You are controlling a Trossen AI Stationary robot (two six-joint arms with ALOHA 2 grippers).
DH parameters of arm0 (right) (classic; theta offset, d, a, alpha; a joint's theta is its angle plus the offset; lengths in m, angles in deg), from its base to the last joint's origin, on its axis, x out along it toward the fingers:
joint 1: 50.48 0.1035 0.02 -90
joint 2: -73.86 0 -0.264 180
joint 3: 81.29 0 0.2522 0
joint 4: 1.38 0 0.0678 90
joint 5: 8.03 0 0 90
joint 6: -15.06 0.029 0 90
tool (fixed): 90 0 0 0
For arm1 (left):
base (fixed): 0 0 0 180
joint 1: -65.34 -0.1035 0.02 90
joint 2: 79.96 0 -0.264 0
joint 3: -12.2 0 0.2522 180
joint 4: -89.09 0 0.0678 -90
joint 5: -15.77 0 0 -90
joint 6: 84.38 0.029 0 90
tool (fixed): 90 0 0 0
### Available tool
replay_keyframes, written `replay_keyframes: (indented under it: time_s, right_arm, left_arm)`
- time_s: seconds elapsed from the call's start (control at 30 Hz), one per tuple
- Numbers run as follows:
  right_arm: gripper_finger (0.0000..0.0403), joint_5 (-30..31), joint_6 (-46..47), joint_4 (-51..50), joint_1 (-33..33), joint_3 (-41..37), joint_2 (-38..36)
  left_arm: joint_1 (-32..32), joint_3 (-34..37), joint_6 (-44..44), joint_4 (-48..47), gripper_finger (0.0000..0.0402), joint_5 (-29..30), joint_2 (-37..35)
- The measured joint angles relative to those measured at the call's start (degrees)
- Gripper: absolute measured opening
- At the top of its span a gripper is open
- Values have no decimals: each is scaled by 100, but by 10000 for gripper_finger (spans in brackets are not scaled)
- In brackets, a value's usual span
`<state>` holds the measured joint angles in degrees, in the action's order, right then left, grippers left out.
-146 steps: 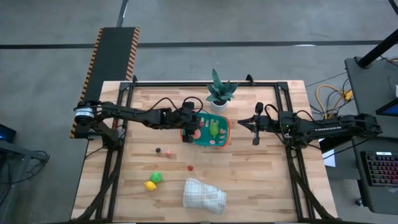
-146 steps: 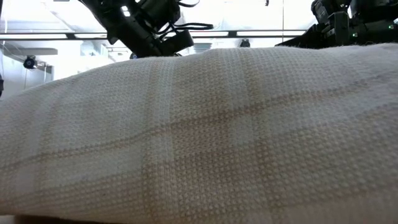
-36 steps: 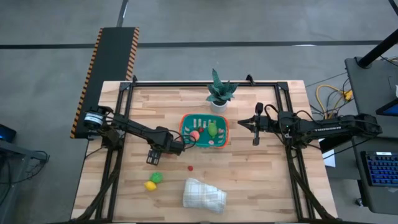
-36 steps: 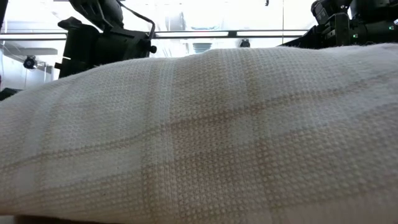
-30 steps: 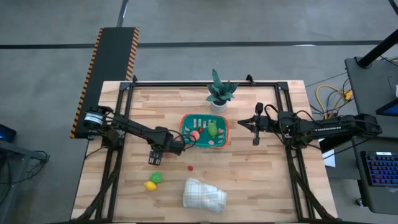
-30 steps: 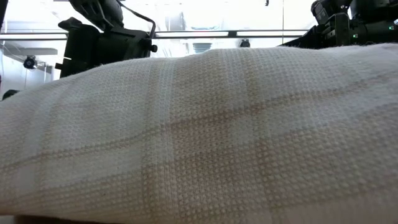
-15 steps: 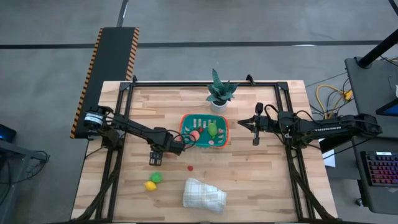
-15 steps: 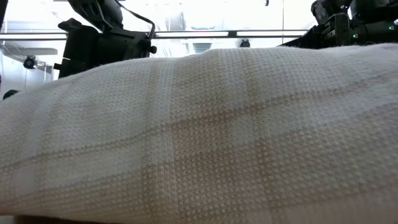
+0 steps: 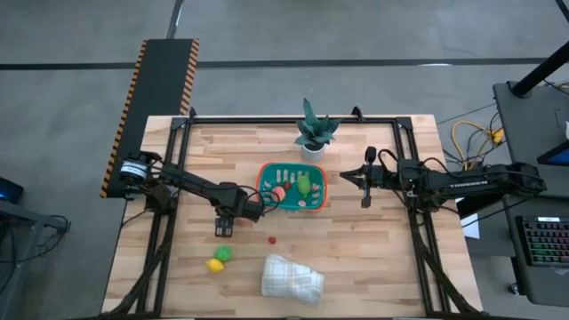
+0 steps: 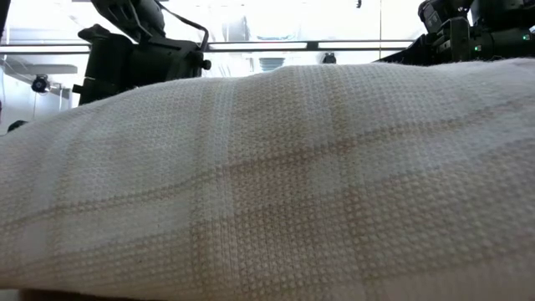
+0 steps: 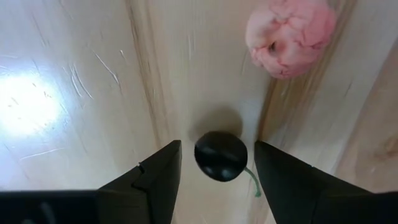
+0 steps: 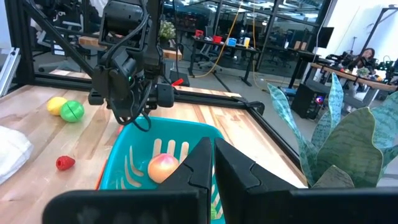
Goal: Build produce basket
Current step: Put the black cherry into the blue basket
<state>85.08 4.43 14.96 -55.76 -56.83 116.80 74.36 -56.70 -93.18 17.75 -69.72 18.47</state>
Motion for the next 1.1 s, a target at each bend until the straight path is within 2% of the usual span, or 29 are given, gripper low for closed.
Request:
replay_keyframes:
  time_s: [0.1, 0.37, 0.83, 1.1]
  right_arm:
    - [9, 0, 1, 2, -2, 0, 0]
    - [9, 0, 13, 3, -1, 0, 0]
    - [9, 0, 13, 8, 0, 0, 1]
    - [9, 1, 13, 20, 0, 0, 1]
  left_arm:
    - [2, 6, 0, 10, 171, -7, 0]
    - [4, 4, 15, 15, 85, -82, -3]
    - [0, -59, 35, -44, 85, -106, -86]
    - [0, -85, 8, -267, 85, 58, -1050]
